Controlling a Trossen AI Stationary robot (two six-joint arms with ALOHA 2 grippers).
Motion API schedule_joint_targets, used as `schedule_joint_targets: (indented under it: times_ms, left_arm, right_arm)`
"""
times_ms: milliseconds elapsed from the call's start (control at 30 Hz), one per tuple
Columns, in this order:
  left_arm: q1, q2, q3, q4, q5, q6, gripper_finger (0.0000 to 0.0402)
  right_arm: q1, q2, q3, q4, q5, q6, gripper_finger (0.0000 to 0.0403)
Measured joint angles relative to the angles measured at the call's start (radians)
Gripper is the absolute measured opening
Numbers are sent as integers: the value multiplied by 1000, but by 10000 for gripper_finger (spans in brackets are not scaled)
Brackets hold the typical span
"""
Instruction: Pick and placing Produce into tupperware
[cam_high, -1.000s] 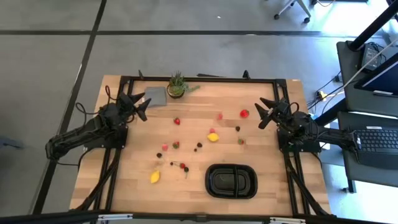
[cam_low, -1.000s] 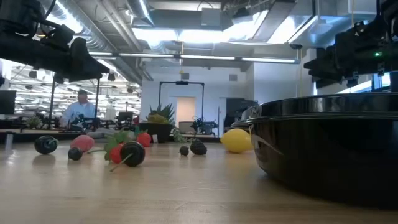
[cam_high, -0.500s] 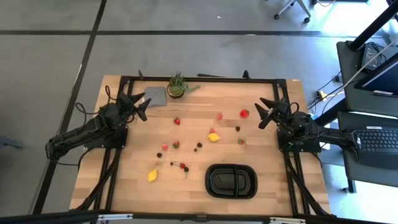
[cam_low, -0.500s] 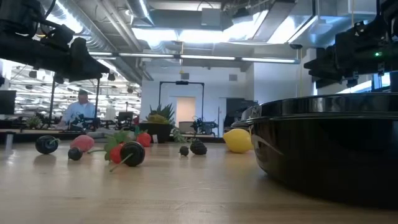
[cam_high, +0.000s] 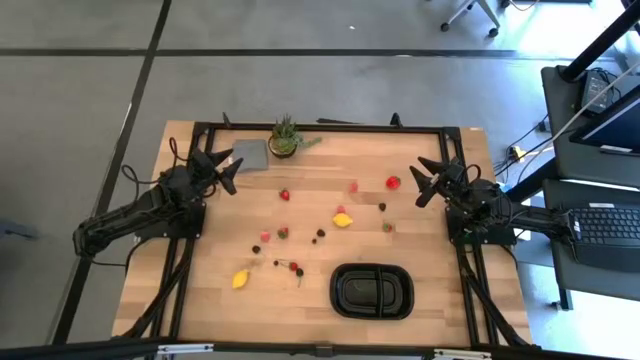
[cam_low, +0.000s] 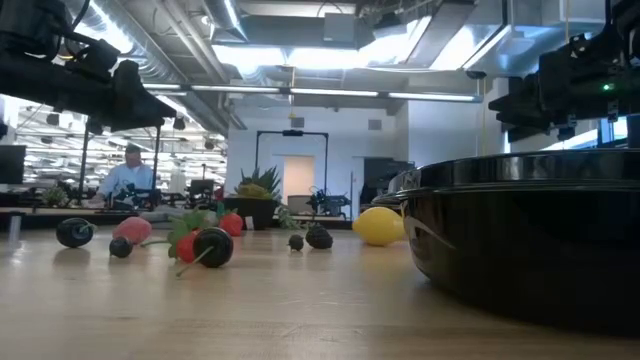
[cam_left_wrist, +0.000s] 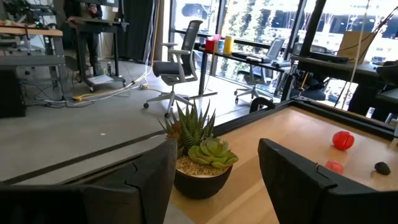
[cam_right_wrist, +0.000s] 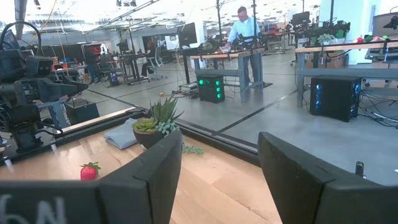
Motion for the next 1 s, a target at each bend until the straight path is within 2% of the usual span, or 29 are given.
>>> schedule_joint_targets:
  times_ms: [167, 367, 1000]
  left_arm:
    - [0, 0, 0, 0, 0, 0, 220]
    - [0, 0, 0, 0, 0, 0, 220]
    - [0, 0, 0, 0, 0, 0, 220]
  right_arm:
    - [0, 0, 0, 8, 0, 8, 213]
    - [0, 0, 0, 27, 0, 130, 214]
    - [0, 0, 0, 22, 0, 176, 214]
